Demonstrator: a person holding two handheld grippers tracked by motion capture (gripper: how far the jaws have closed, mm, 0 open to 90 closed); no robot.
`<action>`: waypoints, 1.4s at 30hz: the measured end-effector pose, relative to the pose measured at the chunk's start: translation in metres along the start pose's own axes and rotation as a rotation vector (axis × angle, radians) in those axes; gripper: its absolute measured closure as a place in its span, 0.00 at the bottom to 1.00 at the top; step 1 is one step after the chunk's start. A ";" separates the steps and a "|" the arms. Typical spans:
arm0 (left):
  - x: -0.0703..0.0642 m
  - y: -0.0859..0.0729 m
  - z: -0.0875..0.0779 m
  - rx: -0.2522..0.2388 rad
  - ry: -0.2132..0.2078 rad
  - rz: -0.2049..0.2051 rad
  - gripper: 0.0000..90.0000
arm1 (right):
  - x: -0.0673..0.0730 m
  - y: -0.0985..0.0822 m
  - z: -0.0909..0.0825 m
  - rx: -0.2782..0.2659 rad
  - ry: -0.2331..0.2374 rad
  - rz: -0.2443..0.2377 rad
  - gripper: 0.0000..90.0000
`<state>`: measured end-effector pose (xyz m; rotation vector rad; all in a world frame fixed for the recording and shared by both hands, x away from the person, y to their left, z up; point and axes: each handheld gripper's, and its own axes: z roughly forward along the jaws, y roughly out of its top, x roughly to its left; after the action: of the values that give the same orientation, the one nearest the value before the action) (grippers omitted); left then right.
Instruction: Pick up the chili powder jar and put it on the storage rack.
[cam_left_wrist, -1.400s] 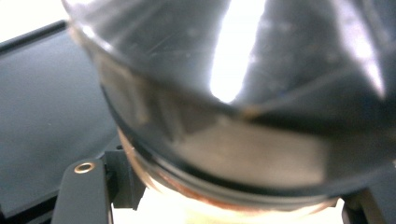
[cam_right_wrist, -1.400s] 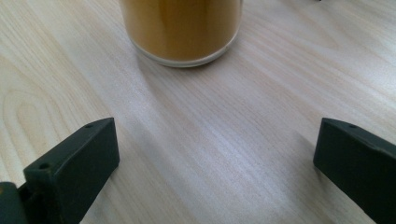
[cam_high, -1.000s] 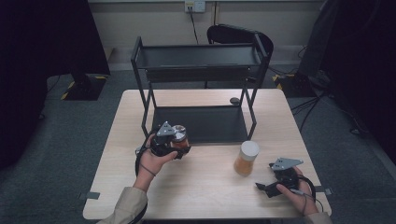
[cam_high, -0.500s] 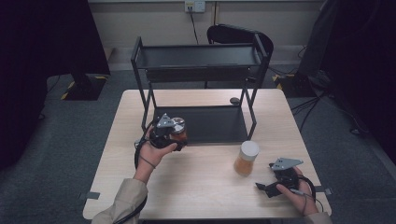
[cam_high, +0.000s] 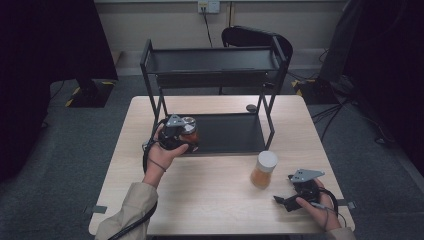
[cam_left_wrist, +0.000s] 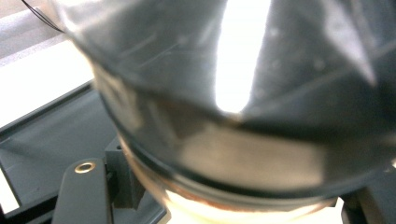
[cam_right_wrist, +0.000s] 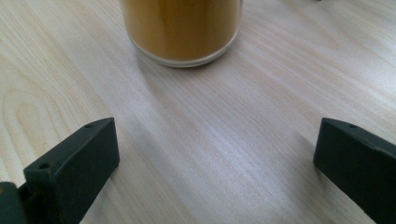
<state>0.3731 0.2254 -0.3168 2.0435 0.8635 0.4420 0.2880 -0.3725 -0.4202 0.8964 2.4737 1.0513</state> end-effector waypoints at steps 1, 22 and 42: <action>0.000 0.001 0.000 -0.002 0.001 -0.003 0.34 | 0.000 0.000 0.000 0.000 0.000 0.000 0.00; 0.012 0.041 -0.021 -0.018 0.009 -0.001 0.34 | 0.000 0.000 0.000 0.000 0.000 0.000 0.00; 0.019 0.076 -0.041 -0.023 0.011 -0.006 0.34 | 0.000 0.000 0.000 0.000 0.000 0.000 0.00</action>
<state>0.3936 0.2324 -0.2311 2.0185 0.8676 0.4582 0.2879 -0.3725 -0.4202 0.8968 2.4732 1.0515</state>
